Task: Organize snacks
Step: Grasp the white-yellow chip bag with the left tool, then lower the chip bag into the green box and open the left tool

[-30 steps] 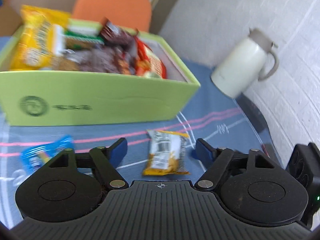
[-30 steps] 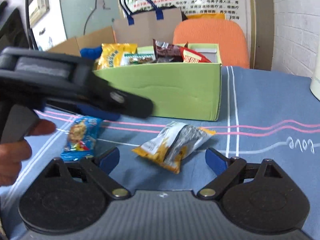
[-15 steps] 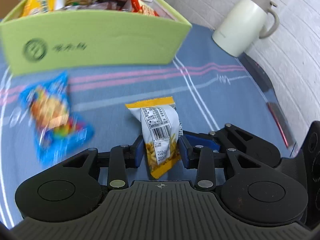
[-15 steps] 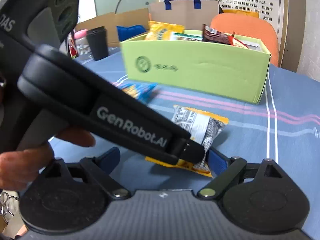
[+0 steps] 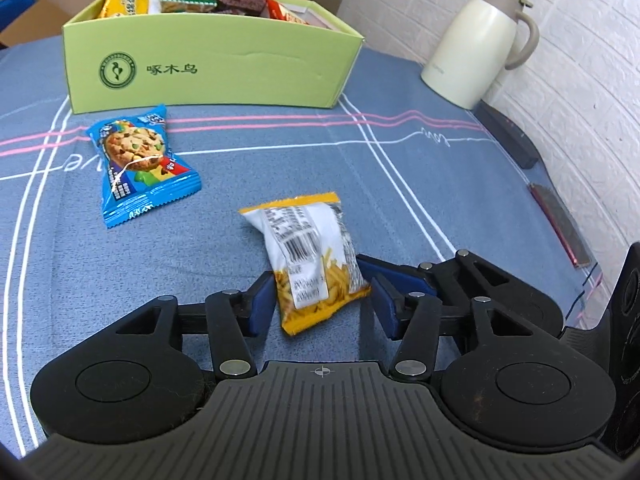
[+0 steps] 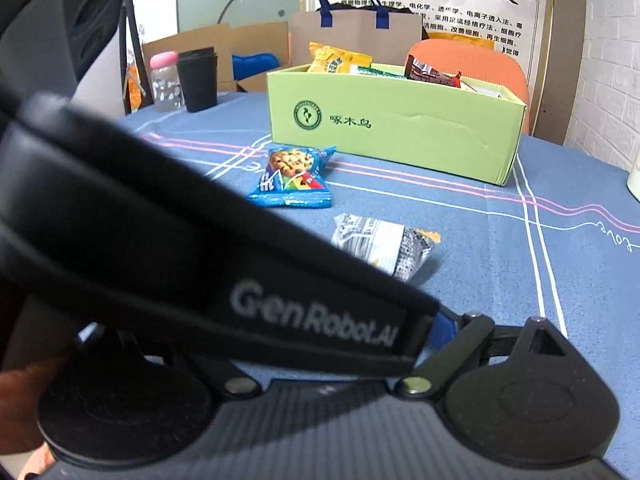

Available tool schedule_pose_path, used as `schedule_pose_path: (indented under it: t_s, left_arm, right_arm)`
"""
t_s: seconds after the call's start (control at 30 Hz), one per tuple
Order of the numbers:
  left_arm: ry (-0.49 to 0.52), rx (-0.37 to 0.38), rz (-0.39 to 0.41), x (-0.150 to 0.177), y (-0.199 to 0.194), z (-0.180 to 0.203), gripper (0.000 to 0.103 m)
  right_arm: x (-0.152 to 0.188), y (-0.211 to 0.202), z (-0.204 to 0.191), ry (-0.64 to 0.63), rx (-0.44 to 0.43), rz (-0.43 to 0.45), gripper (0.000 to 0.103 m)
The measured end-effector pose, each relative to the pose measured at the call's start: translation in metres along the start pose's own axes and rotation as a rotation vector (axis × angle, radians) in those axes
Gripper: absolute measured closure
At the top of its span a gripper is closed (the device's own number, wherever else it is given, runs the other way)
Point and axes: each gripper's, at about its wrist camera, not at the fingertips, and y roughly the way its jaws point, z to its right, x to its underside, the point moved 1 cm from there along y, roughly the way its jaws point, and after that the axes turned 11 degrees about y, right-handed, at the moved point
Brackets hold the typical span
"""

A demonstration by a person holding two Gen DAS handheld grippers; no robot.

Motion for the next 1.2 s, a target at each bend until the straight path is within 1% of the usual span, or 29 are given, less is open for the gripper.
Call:
schedule_pose_path:
  t_s: [0.07, 0.17, 0.2, 0.27, 0.3, 0.33, 0.37, 0.4, 0.43, 0.47, 0.57, 0.63, 0.73, 0.9, 0.97, 1.03, 1.1, 1.2]
  left_arm:
    - [-0.005, 0.0, 0.002, 0.001, -0.002, -0.002, 0.062]
    - [-0.01, -0.001, 0.018, -0.002, -0.007, -0.006, 0.059]
    - [-0.014, -0.004, 0.023, -0.003, -0.008, -0.009, 0.058]
    - [-0.019, 0.002, 0.037, -0.006, -0.01, -0.015, 0.053]
    - [-0.023, 0.006, 0.04, -0.007, -0.009, -0.019, 0.052]
    - [-0.03, 0.012, 0.038, -0.008, -0.007, -0.022, 0.053]
    - [-0.037, 0.021, 0.03, -0.009, -0.003, -0.026, 0.06]
    - [-0.044, 0.04, 0.016, -0.009, 0.002, -0.029, 0.064]
    - [-0.047, 0.068, 0.027, -0.008, 0.003, -0.031, 0.079]
    - [-0.05, 0.103, 0.023, -0.008, 0.004, -0.032, 0.087]
    - [-0.027, 0.109, 0.055, -0.012, -0.003, -0.03, 0.088]
    - [-0.023, 0.109, 0.082, -0.022, -0.009, -0.03, 0.088]
    - [-0.015, 0.111, 0.138, -0.049, -0.021, -0.034, 0.088]
    - [0.016, 0.076, 0.233, -0.118, -0.024, -0.052, 0.088]
    - [0.009, 0.059, 0.247, -0.146, -0.017, -0.063, 0.088]
    - [0.018, 0.042, 0.256, -0.173, -0.005, -0.073, 0.088]
    - [0.002, 0.034, 0.246, -0.194, 0.012, -0.082, 0.088]
    - [0.0, 0.011, 0.218, -0.214, 0.04, -0.093, 0.088]
  right_arm:
    - [-0.001, -0.002, 0.001, 0.007, -0.001, 0.006, 0.011]
    - [-0.005, -0.005, 0.005, 0.024, -0.003, 0.031, 0.011]
    - [-0.007, -0.004, 0.007, 0.029, -0.006, 0.032, 0.011]
    - [-0.011, -0.001, 0.009, 0.032, -0.015, 0.03, 0.011]
    - [-0.013, 0.002, 0.01, 0.034, -0.017, 0.023, 0.011]
    - [-0.013, 0.005, 0.011, 0.038, -0.019, 0.017, 0.012]
    - [-0.011, 0.006, 0.011, 0.044, -0.031, 0.008, 0.015]
    - [-0.01, 0.004, 0.01, 0.031, -0.022, 0.023, 0.021]
    - [-0.011, 0.003, 0.008, 0.013, -0.021, 0.027, 0.036]
    - [-0.012, 0.002, 0.009, 0.016, -0.017, 0.023, 0.038]
    - [-0.022, -0.005, 0.015, 0.024, -0.032, 0.046, 0.038]
    - [-0.034, -0.008, 0.014, 0.008, -0.029, 0.076, 0.038]
    - [-0.06, -0.017, 0.014, -0.032, -0.032, 0.14, 0.034]
    - [-0.132, 0.012, 0.026, -0.11, -0.01, 0.235, 0.034]
    - [-0.158, 0.027, 0.038, -0.113, -0.014, 0.253, 0.034]
    - [-0.18, 0.044, 0.05, -0.105, -0.018, 0.251, 0.034]
    - [-0.195, 0.062, 0.062, -0.092, -0.018, 0.242, 0.034]
    - [-0.208, 0.091, 0.075, -0.073, -0.016, 0.204, 0.034]
